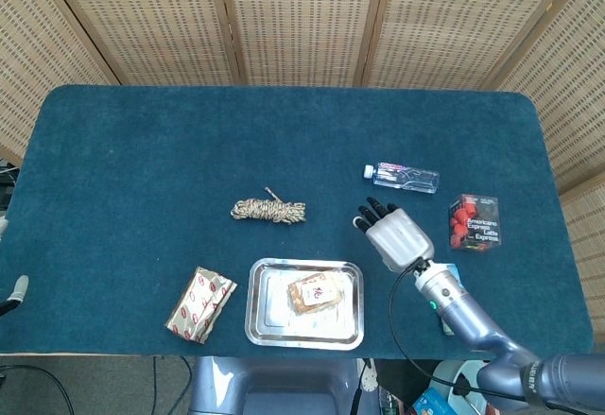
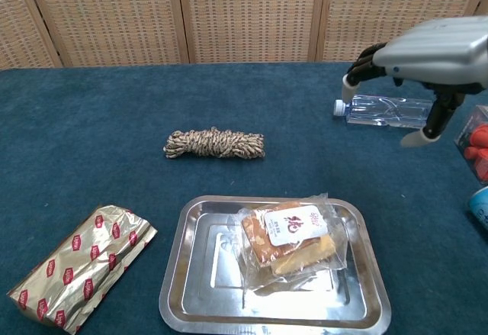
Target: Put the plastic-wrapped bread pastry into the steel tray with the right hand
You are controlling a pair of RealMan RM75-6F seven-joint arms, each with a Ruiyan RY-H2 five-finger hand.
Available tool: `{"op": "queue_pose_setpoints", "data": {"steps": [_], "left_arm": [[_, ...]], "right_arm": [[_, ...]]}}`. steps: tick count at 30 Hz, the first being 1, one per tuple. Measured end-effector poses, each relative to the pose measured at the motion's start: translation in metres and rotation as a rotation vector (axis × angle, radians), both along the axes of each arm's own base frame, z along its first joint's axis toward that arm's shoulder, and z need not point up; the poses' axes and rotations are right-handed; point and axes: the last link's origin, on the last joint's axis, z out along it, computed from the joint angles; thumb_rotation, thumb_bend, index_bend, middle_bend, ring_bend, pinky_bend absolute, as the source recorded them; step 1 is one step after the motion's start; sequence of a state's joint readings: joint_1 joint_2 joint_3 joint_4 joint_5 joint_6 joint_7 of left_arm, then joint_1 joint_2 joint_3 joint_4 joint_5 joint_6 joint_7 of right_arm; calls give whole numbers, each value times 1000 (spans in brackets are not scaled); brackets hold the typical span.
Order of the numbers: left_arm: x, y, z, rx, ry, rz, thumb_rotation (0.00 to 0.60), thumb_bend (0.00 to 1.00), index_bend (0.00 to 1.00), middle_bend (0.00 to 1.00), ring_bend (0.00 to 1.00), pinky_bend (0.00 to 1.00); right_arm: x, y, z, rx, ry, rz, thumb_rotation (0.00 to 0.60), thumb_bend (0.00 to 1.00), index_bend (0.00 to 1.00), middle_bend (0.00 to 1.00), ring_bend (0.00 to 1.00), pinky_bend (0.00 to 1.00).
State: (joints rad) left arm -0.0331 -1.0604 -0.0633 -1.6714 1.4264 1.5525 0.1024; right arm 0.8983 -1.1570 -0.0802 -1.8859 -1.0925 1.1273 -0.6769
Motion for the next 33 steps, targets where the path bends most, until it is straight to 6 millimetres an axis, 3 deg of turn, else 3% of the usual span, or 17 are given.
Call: {"op": "queue_pose_setpoints", "data": {"steps": [4, 10, 13, 17, 23, 29, 33], "left_arm": [[9, -1, -5, -13, 14, -20, 584, 383, 0, 0, 0, 0], [21, 9, -16, -42, 38, -71, 583, 383, 0, 0, 0, 0], [22, 16, -21, -59, 40, -87, 584, 383, 0, 0, 0, 0], [23, 26, -26, -81, 41, -114, 584, 384, 0, 0, 0, 0], [27, 39, -37, -120, 40, -165, 584, 384, 0, 0, 0, 0], [27, 42, -39, -132, 35, -183, 585, 384, 0, 0, 0, 0], [26, 40, -38, -129, 37, -188, 584, 384, 0, 0, 0, 0]], "right_arm": [[-19, -8, 26, -101, -47, 45, 600, 222, 263, 189, 105, 329], [-65, -7, 83, -352, -202, 35, 600, 222, 276, 200, 118, 329], [-98, 5, 111, -462, -306, -4, 600, 222, 276, 200, 118, 329], [-149, 42, 136, -558, -408, -108, 600, 222, 276, 200, 118, 329], [-193, 96, 130, -620, -407, -244, 600, 222, 276, 200, 118, 329], [-203, 118, 115, -635, -352, -307, 600, 222, 276, 200, 118, 329], [-199, 127, 112, -646, -365, -305, 600, 223, 276, 200, 119, 321]]}}
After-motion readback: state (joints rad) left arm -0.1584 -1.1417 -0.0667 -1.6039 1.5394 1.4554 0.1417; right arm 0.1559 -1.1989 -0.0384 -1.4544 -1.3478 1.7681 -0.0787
